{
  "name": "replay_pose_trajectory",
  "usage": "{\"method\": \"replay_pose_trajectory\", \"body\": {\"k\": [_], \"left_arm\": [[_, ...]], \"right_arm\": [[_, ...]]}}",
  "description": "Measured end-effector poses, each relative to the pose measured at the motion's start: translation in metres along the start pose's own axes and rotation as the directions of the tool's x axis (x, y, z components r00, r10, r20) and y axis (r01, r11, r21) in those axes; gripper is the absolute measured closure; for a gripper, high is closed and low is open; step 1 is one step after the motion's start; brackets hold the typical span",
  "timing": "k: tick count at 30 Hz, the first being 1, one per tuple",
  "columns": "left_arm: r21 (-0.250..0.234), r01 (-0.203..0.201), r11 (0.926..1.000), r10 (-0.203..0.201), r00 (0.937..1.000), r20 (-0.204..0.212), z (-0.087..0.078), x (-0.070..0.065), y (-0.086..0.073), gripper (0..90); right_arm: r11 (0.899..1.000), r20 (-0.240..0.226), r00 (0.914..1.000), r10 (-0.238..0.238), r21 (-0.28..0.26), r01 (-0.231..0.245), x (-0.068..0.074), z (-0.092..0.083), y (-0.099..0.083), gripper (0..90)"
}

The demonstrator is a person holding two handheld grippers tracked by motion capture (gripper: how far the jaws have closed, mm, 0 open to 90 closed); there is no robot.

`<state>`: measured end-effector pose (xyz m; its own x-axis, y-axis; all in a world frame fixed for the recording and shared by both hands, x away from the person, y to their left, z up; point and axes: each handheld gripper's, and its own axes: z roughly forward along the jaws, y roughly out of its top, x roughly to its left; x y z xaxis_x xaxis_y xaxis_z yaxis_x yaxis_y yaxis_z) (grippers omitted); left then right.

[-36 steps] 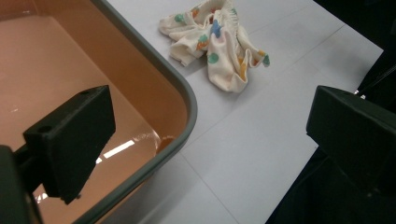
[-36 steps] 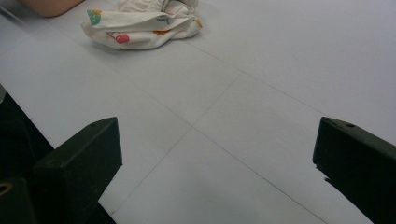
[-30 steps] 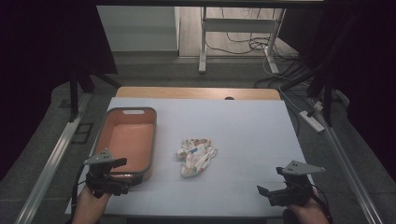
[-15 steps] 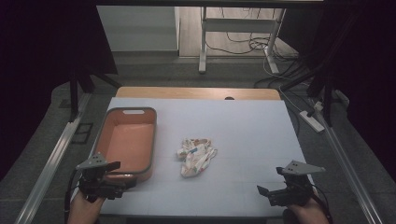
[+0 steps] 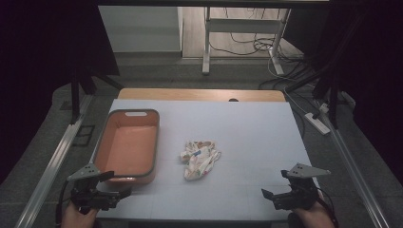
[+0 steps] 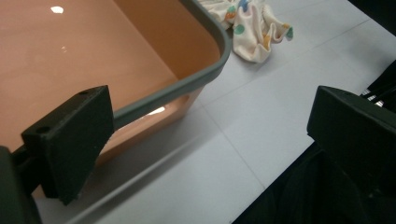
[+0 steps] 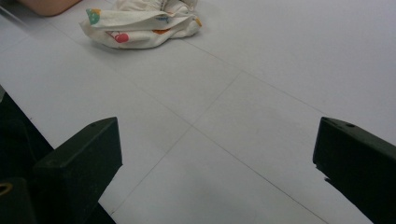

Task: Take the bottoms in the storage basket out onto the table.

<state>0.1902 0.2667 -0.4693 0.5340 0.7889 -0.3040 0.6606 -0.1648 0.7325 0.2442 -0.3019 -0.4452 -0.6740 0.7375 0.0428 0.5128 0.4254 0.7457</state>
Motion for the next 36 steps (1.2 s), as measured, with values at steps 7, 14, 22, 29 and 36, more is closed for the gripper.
{"method": "replay_pose_trajectory", "body": {"k": [7, 14, 22, 29, 36], "left_arm": [[0.000, 0.006, 1.0000, -0.006, 0.9998, -0.020, -0.006, 0.001, -0.005, 2.3], [0.003, 0.009, 1.0000, -0.009, 0.9987, -0.050, -0.012, 0.000, -0.009, 2.3], [0.014, 0.010, 0.9999, -0.009, 0.9968, -0.080, -0.018, 0.002, -0.013, 2.3], [0.020, 0.012, 0.9997, -0.010, 0.9953, -0.096, -0.023, 0.003, -0.017, 2.3], [0.030, 0.007, 0.9995, -0.003, 0.9938, -0.111, -0.026, 0.003, -0.020, 2.2]], "right_arm": [[1.000, 0.000, 1.0000, 0.002, 0.000, -0.002, 0.000, 0.000, 0.000, 1.9], [1.000, 0.001, 1.0000, 0.003, 0.001, -0.003, 0.000, 0.000, 0.000, 1.9], [1.000, 0.001, 1.0000, 0.006, 0.000, -0.006, -0.001, 0.000, 0.000, 1.9], [1.000, -0.001, 1.0000, 0.009, -0.003, -0.009, -0.001, 0.000, 0.000, 1.9], [1.000, 0.000, 0.9999, 0.012, -0.003, -0.012, -0.001, 0.000, 0.000, 1.9]]}}
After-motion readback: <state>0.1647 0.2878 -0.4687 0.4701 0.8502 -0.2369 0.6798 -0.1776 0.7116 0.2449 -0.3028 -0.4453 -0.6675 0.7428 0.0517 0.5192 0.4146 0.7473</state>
